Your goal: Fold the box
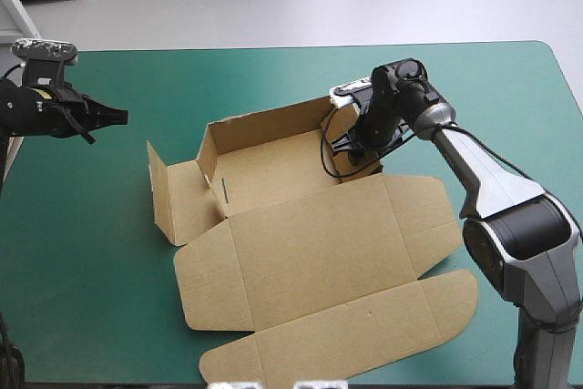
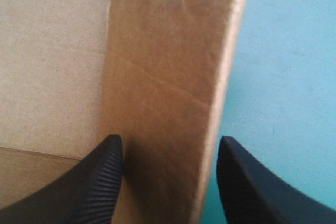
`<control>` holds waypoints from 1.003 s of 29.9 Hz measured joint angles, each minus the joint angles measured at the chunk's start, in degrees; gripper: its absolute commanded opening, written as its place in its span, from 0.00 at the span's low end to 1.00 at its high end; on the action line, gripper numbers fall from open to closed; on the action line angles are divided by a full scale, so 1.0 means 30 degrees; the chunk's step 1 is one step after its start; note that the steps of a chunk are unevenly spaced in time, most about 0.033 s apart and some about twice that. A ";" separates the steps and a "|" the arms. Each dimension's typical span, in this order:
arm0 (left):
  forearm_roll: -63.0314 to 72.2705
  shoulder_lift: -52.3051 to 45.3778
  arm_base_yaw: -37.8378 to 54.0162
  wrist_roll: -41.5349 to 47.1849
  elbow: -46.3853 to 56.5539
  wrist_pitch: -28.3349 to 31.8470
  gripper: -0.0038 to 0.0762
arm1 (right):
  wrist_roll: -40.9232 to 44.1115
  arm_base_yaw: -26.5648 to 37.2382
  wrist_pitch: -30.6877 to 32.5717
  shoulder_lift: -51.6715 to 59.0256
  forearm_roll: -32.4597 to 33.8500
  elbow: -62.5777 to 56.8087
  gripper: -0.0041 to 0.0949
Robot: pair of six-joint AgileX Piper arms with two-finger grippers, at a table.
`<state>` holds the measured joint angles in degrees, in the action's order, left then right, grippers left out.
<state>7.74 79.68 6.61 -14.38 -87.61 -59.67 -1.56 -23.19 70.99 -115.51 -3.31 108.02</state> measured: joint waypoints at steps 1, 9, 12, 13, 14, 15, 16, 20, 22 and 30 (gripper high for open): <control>0.0000 0.0000 0.0000 0.0000 0.0000 -0.0023 0.04 | 0.0000 0.0000 0.0000 -0.0021 0.0000 0.0000 0.24; 0.0000 0.0000 0.0000 0.0000 0.0000 -0.0180 0.04 | -0.0035 0.0000 -0.0187 -0.0047 0.0488 0.0000 0.04; -0.0017 0.0000 0.0000 -0.0033 0.0000 -0.0217 0.04 | -0.0108 0.0117 -0.0162 -0.0047 0.0724 0.0168 0.04; -0.0017 0.0000 0.0000 -0.0062 0.0000 -0.0236 0.04 | -0.0171 0.0272 -0.0065 -0.0047 0.0727 0.0364 0.04; -0.0017 0.0000 0.0000 -0.0062 0.0000 -0.0236 0.04 | -0.0217 0.0494 0.0000 -0.0047 0.0639 0.0557 0.04; -0.0017 0.0000 0.0000 -0.0062 0.0000 -0.0236 0.04 | -0.0259 0.0791 0.0063 -0.0027 0.0553 0.0841 0.04; -0.0017 0.0000 0.0000 -0.0078 0.0000 -0.0218 0.04 | -0.0321 0.1160 0.0086 0.0014 0.0406 0.1173 0.04; -0.0017 0.0133 0.0000 -0.0097 0.0000 -0.0159 0.04 | -0.0781 0.2863 0.0102 0.0463 -0.0479 0.2308 0.04; 0.0052 0.0453 0.0000 -0.0079 0.0000 -0.0159 0.04 | -0.0969 0.3851 0.0102 0.1052 -0.0990 0.2713 0.04; 0.3441 0.3078 0.0609 -0.1266 0.0000 -0.0008 0.04 | -0.1895 0.7187 0.0119 0.3898 -0.3457 0.3031 0.04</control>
<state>18.06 88.91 8.44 -18.18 -87.61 -59.70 -7.25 -1.63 71.34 -103.82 -13.68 117.12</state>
